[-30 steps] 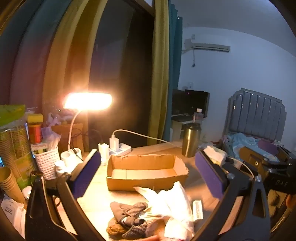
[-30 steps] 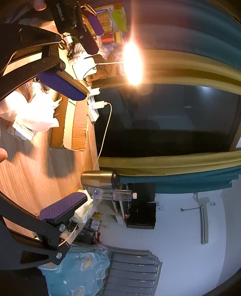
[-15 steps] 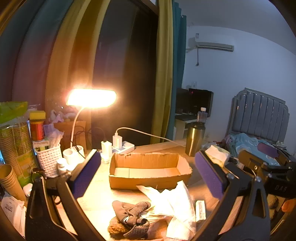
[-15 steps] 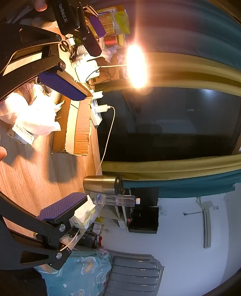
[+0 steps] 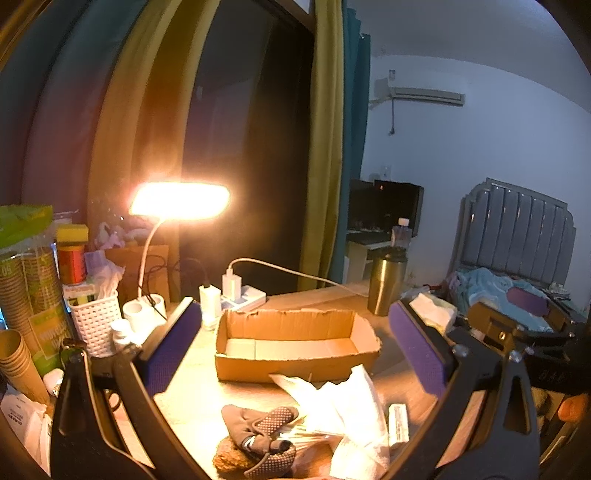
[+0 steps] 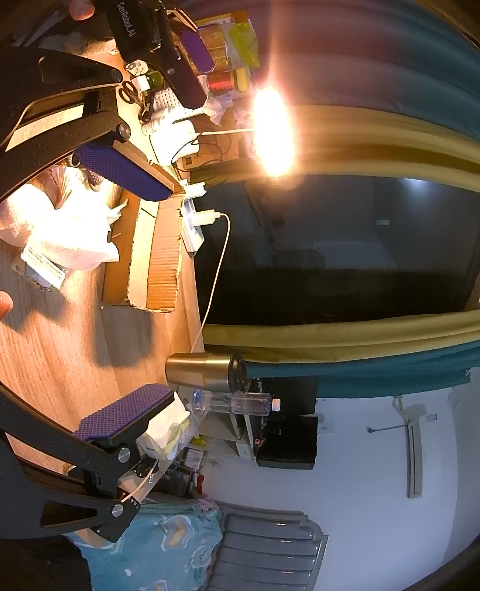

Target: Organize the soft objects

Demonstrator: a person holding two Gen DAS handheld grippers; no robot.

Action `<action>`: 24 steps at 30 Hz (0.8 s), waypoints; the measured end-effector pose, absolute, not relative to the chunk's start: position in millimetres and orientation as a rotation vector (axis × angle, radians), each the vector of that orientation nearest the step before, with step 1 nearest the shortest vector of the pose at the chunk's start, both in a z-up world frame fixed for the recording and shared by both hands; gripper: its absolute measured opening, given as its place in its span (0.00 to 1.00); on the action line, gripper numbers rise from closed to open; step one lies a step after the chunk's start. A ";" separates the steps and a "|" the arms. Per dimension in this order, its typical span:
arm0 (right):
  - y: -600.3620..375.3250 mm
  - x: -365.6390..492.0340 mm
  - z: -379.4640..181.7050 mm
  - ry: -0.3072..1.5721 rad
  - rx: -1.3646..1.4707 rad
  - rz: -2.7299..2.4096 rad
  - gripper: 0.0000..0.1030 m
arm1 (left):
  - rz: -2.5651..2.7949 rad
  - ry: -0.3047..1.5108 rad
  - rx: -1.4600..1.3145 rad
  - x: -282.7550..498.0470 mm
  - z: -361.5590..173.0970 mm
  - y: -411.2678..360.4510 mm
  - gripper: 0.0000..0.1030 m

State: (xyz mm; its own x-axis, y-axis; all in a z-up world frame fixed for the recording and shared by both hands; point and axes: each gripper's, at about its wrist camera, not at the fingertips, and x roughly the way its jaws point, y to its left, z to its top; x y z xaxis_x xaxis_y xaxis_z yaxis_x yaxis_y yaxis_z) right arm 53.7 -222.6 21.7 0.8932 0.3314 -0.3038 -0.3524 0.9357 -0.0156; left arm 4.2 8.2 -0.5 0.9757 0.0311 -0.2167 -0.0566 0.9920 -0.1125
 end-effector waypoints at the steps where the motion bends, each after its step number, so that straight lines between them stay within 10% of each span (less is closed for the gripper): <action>1: -222.5 53.8 21.9 0.303 -0.071 0.355 0.98 | 0.044 0.219 -0.117 4.5 -0.9 7.7 0.99; 24: -223.2 54.6 25.2 0.296 -0.071 0.352 0.98 | 0.032 0.223 -0.113 4.4 -1.5 5.4 0.99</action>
State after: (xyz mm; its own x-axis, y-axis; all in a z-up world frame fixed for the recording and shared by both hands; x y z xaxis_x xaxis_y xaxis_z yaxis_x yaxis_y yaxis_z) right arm 54.6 -223.2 25.2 0.8961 0.3292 -0.2977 -0.3498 0.9367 -0.0173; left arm 4.4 5.4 -1.5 0.9749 0.0187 -0.2220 -0.0437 0.9932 -0.1083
